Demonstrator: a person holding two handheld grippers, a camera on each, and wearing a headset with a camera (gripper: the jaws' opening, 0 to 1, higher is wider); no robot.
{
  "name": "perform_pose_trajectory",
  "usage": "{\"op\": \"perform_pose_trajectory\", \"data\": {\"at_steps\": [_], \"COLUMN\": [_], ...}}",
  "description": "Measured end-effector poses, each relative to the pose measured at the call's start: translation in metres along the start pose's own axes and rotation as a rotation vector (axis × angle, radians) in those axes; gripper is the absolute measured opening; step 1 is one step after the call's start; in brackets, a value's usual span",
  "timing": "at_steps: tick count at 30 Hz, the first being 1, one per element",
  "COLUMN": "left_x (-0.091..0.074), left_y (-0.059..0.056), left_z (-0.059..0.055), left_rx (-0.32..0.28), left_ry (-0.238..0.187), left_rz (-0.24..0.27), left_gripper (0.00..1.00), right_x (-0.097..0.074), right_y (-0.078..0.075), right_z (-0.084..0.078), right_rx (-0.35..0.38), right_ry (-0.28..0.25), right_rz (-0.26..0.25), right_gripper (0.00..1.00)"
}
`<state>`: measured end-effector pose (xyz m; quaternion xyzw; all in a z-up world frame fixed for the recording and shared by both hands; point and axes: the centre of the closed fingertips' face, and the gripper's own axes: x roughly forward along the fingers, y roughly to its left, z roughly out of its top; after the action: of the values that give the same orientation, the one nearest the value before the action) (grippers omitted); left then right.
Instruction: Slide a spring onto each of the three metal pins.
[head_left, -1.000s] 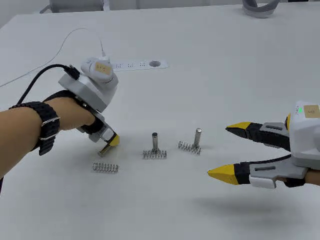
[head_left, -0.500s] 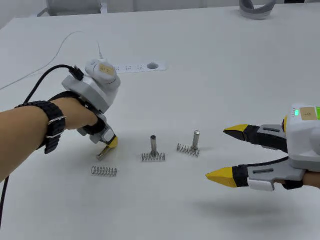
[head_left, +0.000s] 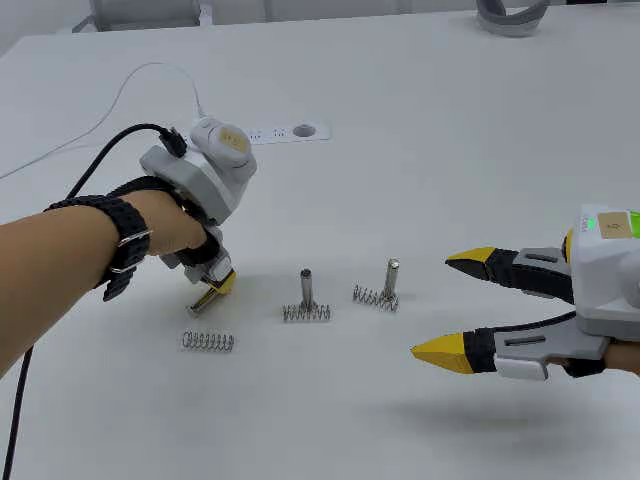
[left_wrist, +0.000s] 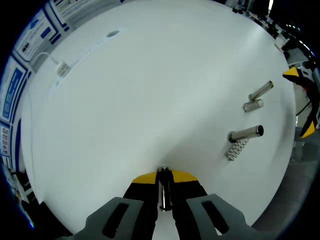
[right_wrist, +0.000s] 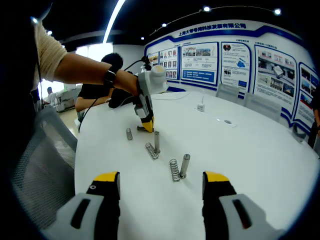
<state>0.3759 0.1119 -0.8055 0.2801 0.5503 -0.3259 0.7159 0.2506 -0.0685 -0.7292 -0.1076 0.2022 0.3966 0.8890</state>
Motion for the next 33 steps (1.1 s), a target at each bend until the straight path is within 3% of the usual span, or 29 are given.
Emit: {"op": "perform_pose_trajectory", "data": {"at_steps": [11, 18, 33], "left_x": [-0.001, -0.003, -0.016], "left_y": [0.000, 0.003, -0.001], "left_z": [-0.002, -0.004, -0.006], "left_rx": [-0.015, -0.073, -0.093], "left_ry": [0.028, -0.027, -0.073], "left_rz": [0.046, 0.021, -0.005], "left_gripper": [0.07, 0.06, 0.06], "right_x": [0.002, 0.000, 0.000], "right_y": [0.002, 0.001, 0.001], "right_z": [0.001, 0.002, 0.005], "right_rx": [-0.004, -0.006, -0.015], "right_ry": [0.000, -0.005, -0.002], "right_rz": [0.009, 0.005, 0.003], "right_gripper": [0.68, 0.68, 0.68]}}
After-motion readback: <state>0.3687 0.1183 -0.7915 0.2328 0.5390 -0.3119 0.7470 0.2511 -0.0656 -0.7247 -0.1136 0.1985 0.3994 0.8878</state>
